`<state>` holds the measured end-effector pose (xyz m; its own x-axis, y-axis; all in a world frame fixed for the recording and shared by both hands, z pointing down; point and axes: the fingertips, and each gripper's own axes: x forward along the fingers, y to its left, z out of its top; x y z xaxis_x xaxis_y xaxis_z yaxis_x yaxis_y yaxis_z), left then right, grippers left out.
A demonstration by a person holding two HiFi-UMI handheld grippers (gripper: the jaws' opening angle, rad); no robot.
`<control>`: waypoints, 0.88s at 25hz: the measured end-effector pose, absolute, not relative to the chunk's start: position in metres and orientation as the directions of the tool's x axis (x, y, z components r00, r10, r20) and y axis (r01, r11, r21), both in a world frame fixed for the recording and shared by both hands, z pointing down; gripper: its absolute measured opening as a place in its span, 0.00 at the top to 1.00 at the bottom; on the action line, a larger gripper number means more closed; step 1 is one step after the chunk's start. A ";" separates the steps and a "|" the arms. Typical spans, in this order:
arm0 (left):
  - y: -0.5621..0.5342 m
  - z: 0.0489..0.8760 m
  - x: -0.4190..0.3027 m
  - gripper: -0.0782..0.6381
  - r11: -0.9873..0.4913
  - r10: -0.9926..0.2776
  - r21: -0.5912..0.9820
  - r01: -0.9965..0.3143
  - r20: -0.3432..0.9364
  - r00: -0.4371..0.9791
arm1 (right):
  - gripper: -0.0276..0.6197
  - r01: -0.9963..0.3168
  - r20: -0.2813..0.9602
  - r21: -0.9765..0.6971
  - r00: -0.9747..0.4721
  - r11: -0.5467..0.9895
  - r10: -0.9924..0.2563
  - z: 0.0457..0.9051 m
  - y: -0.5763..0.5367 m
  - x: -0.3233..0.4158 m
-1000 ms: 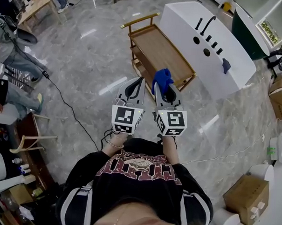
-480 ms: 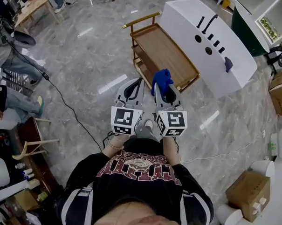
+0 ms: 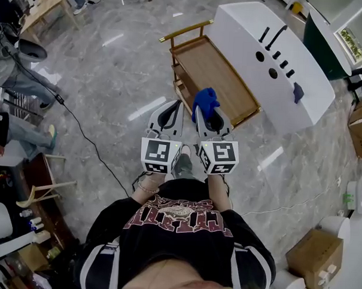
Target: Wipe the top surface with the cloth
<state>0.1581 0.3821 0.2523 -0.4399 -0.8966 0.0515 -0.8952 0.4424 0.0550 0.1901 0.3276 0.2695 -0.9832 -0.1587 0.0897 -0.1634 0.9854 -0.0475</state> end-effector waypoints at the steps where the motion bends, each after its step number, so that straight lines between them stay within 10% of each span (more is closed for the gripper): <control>1: 0.374 0.252 0.150 0.82 0.444 -0.895 0.052 -0.894 0.051 -0.442 | 0.82 -0.156 0.089 -0.049 -0.984 0.987 -0.151 0.270 0.321 0.181; 22: 0.232 0.249 0.047 0.82 0.494 -0.868 0.025 -0.869 0.070 -0.492 | 0.82 -0.064 0.070 -0.056 -0.996 0.996 -0.060 0.262 0.188 0.071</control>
